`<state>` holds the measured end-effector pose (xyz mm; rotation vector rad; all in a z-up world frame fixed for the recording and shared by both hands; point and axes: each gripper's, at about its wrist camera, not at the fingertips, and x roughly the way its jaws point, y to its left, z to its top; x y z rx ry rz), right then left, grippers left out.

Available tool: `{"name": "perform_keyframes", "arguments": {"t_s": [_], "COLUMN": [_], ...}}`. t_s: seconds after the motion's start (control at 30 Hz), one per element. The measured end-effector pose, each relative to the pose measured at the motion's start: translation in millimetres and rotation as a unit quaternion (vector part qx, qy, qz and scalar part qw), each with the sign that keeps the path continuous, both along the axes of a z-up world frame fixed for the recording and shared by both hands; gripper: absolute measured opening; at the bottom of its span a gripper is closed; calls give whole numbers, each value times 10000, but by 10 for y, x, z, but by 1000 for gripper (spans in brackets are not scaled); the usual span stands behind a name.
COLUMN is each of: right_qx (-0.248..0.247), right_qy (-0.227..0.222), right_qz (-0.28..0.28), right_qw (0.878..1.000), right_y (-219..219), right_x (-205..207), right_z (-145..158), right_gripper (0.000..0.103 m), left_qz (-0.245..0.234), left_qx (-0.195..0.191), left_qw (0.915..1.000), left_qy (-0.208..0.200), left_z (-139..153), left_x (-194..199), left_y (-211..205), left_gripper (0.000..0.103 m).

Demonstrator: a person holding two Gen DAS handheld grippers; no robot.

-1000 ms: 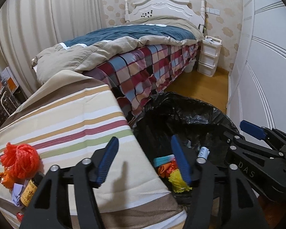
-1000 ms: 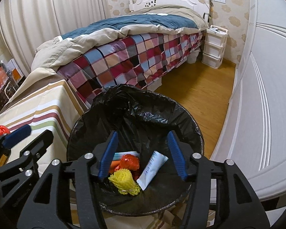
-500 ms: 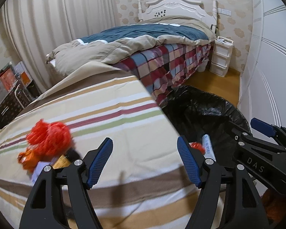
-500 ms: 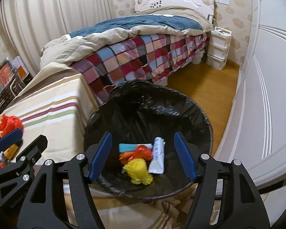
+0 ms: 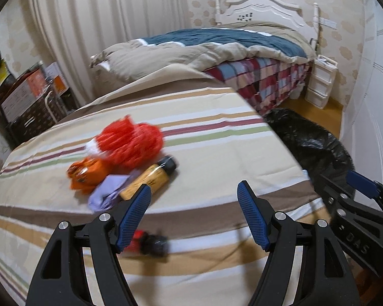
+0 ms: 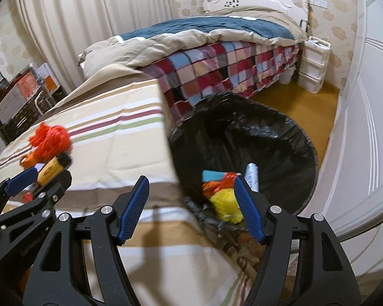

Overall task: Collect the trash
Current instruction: 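Move both tools back over the bed toward the red can and amber bottle, then grasp the red cylindrical can with the left tool and lift it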

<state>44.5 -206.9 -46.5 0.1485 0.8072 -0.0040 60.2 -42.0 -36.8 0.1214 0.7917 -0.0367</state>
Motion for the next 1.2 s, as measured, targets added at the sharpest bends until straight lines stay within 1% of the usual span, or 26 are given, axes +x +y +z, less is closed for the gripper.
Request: {"name": "perform_keyframes", "arguments": {"t_s": [0.13, 0.27, 0.43, 0.53, 0.73, 0.93, 1.13, 1.2], "right_qx": [-19, -10, -54, -69, -70, -62, -68, -68], "right_qy": [36, 63, 82, 91, 96, 96, 99, 99], "right_qz": [115, 176, 242, 260, 271, 273, 274, 274], "right_qw": [9999, 9998, 9997, 9996, 9996, 9996, 9996, 9996], "right_y": [135, 214, 287, 313, 323, 325, 324, 326], "right_x": [-66, -106, -142, -154, -165, -167, -166, -168], "right_z": [-20, -29, -37, -45, -51, -55, -54, -56], "right_gripper": [67, 67, 67, 68, 68, 68, 68, 68], "left_qz": [238, 404, 521, 513, 514, 578, 557, 557], "left_qx": [135, 173, 189, 177, -26, -188, -488, -492], "left_qw": [9996, 9990, 9983, 9982, 9976, 9966, 9952, 9952], "left_qy": [-21, 14, 173, 247, 453, 562, 632, 634], "left_z": [-10, -38, -114, -148, -203, -224, -233, -235], "left_x": [-49, -109, -168, -213, -288, -337, -350, -341], "left_y": [158, 316, 478, 555, 726, 885, 999, 1000], "left_gripper": [70, 70, 70, 70, 70, 70, 70, 63]}}
